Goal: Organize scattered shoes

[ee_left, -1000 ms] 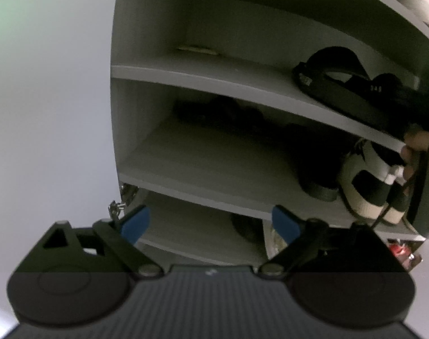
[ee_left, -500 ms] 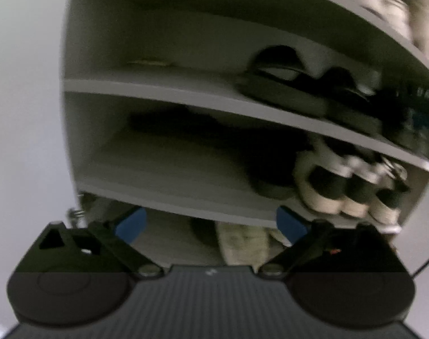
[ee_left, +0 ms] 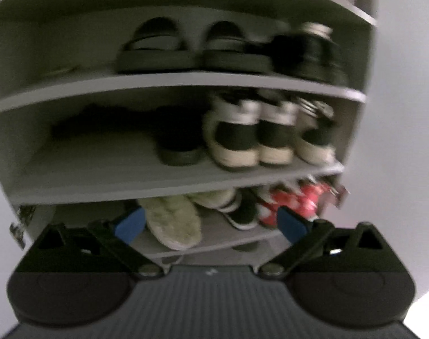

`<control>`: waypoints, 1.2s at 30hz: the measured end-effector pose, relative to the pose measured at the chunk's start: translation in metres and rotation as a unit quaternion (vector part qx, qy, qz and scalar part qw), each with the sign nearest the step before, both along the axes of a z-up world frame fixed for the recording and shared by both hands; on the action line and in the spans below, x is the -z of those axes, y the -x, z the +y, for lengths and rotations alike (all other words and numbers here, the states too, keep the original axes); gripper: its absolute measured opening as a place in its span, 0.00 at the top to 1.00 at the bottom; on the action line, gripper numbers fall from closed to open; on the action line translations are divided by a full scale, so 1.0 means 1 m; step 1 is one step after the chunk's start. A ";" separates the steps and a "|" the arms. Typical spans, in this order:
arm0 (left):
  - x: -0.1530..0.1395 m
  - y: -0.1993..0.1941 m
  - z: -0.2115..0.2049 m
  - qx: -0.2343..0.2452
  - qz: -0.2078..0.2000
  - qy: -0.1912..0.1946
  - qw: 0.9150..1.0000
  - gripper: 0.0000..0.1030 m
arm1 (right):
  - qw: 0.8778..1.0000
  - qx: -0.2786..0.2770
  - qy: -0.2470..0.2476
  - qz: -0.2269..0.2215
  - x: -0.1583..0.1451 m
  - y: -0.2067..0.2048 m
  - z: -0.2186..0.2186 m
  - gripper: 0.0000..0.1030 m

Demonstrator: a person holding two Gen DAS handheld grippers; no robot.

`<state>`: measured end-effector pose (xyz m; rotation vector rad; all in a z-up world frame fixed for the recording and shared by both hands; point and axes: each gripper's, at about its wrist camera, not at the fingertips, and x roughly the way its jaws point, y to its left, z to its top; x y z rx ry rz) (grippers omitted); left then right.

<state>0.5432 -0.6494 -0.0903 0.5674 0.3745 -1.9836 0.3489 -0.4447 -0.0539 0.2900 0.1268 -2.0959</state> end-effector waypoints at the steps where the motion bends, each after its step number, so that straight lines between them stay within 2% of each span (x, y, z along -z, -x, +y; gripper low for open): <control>1: -0.003 0.003 0.005 0.015 -0.002 -0.005 1.000 0.03 | 1.000 0.015 -0.003 -0.009 0.006 0.002 0.010 0.27; 6: -0.021 0.009 0.031 0.086 0.024 -0.039 0.995 0.02 | 0.997 0.077 -0.003 -0.032 0.034 0.002 0.057 0.27; 9: -0.025 0.007 0.045 0.099 0.020 -0.039 0.994 0.02 | 0.993 0.094 -0.013 -0.076 0.042 0.014 0.068 0.27; 13: -0.028 0.003 0.051 0.095 0.016 -0.064 0.993 0.02 | 0.992 0.095 -0.020 -0.075 0.048 0.018 0.067 0.27; 19: -0.029 -0.010 0.043 0.090 0.036 -0.153 0.983 0.02 | 0.991 0.086 -0.027 -0.096 0.056 0.025 0.065 0.27; 22: -0.025 -0.014 0.039 0.079 0.032 -0.165 0.983 0.02 | 0.992 0.069 -0.026 -0.103 0.058 0.025 0.060 0.27; 26: -0.021 -0.017 0.031 0.050 0.039 -0.196 0.979 0.02 | 0.994 0.057 -0.036 -0.085 0.063 0.023 0.055 0.27; 32: -0.019 -0.016 0.027 0.025 0.050 -0.192 0.980 0.02 | 0.992 0.057 -0.036 -0.109 0.069 0.035 0.054 0.27; 36: -0.017 -0.011 0.029 0.026 0.056 -0.195 0.979 0.02 | 0.991 0.055 -0.033 -0.121 0.069 0.038 0.052 0.27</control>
